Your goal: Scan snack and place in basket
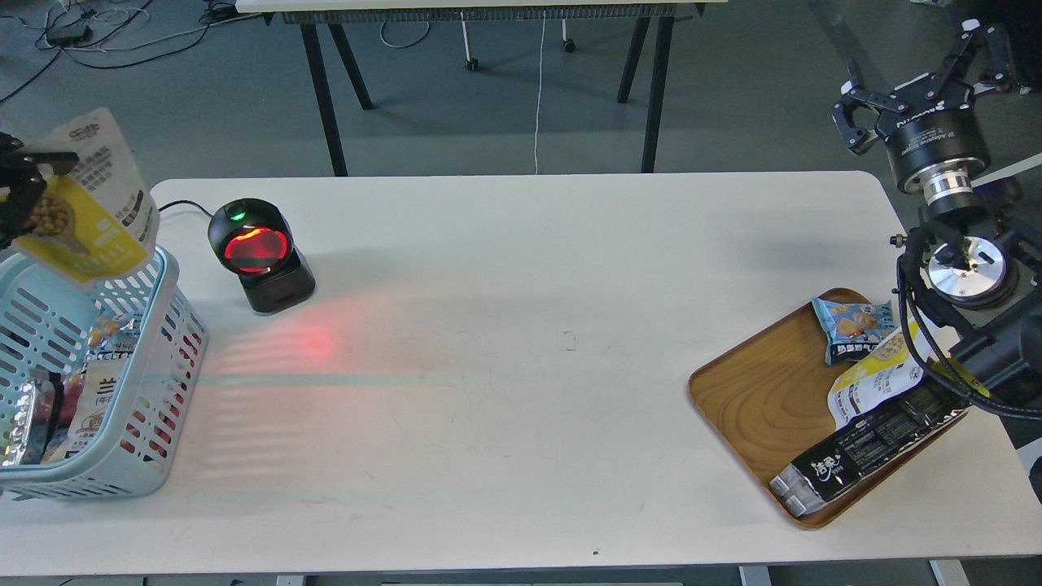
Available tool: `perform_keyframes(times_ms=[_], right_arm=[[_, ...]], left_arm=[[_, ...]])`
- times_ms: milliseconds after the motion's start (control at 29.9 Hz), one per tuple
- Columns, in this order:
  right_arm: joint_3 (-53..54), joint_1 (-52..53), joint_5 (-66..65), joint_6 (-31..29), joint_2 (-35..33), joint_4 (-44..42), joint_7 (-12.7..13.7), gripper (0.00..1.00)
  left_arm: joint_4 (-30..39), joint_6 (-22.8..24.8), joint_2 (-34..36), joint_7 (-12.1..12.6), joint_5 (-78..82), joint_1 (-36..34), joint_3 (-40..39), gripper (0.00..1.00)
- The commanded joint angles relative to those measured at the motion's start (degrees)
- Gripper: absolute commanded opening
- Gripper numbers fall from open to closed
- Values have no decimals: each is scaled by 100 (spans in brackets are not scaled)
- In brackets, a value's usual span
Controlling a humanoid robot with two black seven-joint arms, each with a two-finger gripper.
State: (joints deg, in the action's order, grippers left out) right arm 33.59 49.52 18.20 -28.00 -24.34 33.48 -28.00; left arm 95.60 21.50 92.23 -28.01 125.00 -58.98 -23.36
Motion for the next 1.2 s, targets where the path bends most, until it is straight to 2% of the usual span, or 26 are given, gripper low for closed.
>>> perform_keyframes(times_ms=[0, 201, 468, 535, 602, 669, 702, 769, 803, 970, 1070, 1171], right_arm=[[-1, -4, 0, 0, -1, 0, 0, 100], [-1, -4, 0, 0, -1, -8, 0, 100], [-1, 22, 0, 0, 8, -9, 0, 100], [-1, 31, 0, 0, 26, -8, 0, 100], [-1, 40, 0, 0, 26, -8, 0, 100], [-1, 49, 0, 0, 8, -8, 0, 100], [-1, 49, 0, 0, -1, -8, 0, 100], [-1, 66, 0, 0, -18, 0, 0, 100], [-1, 101, 0, 0, -27, 0, 0, 100], [-1, 383, -9, 0, -62, -8, 0, 100], [16, 488, -9, 0, -71, -8, 0, 100], [25, 585, -9, 0, -89, -26, 0, 100]], left_arm=[[-32, -181, 277, 1, 0, 1, 358, 0], [-67, -901, 777, 1, 0, -8, 1386, 1], [-68, -1007, 777, 1, 0, -26, 1501, 9], [-67, -1069, 777, 1, 0, -61, 1493, 19], [-67, -1226, 777, 1, 0, -70, 1484, 39], [-67, -1280, 777, 1, 0, -70, 1484, 49], [-67, -1263, 777, 1, -150, -70, 1484, 52], [-85, -1262, 709, 1, -886, -78, 1440, 72], [-111, -1254, 596, 1, -1377, -87, 1405, 77], [-585, -1131, -186, 1, -3707, -114, 1194, 80], [-1120, -1060, -880, 1, -4841, -122, 1098, 81], [-1709, -1060, -1574, 1, -5932, -122, 1027, 91]])
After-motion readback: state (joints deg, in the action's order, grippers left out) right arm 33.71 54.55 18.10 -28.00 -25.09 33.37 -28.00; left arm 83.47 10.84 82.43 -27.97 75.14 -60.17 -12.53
